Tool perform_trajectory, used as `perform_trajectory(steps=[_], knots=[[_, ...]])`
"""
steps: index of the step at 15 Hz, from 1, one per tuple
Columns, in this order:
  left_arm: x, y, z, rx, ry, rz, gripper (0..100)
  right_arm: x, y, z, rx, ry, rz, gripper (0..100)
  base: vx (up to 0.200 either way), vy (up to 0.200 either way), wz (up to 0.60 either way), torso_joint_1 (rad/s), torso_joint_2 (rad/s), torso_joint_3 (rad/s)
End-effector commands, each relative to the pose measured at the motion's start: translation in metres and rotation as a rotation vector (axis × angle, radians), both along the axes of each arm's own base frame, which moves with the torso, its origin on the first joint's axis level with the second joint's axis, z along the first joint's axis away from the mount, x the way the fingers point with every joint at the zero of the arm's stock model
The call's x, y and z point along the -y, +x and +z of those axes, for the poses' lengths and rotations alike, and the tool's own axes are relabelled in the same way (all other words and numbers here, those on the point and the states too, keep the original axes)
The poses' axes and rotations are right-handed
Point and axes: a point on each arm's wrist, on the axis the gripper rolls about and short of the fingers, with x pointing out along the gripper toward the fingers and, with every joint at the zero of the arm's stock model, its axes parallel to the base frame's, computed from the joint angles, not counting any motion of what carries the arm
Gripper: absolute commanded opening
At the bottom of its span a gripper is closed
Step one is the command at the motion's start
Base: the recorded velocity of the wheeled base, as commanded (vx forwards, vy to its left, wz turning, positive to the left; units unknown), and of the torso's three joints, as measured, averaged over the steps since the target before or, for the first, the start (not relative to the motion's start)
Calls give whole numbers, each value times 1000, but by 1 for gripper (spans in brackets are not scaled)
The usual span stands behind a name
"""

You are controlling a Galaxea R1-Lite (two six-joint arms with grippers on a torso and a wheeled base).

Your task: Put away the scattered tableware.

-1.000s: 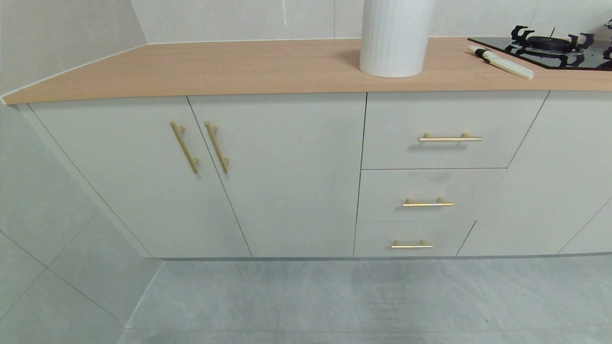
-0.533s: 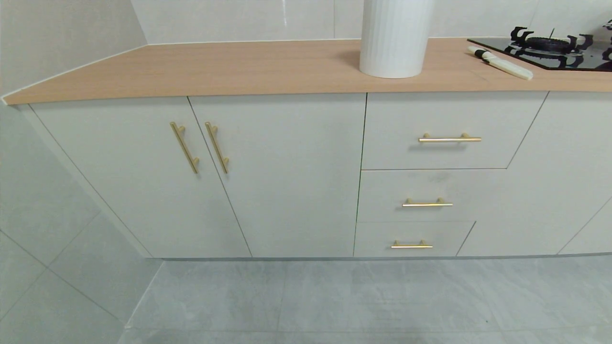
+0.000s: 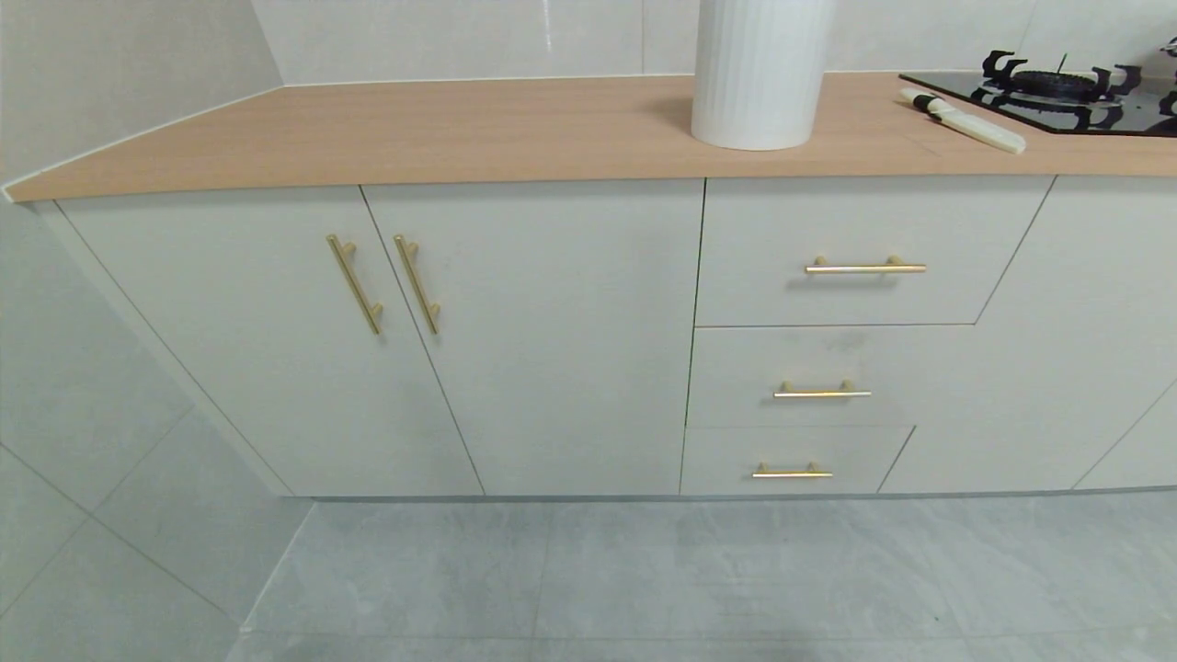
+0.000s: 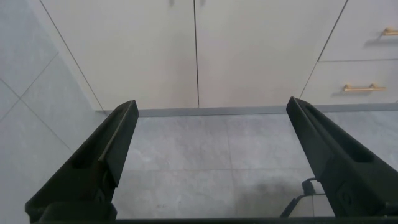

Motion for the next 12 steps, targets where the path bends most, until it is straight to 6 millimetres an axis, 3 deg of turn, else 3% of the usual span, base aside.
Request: perform_trajectory(steps=[1, 12], knots=[[0, 0, 0, -1, 0, 0, 100, 0, 1, -2, -11, 18, 3, 100, 0, 0, 0, 0, 0, 0], [0, 0, 0, 0, 2, 0, 100, 0, 1, -2, -12, 21, 2, 100, 0, 0, 0, 0, 0, 0]])
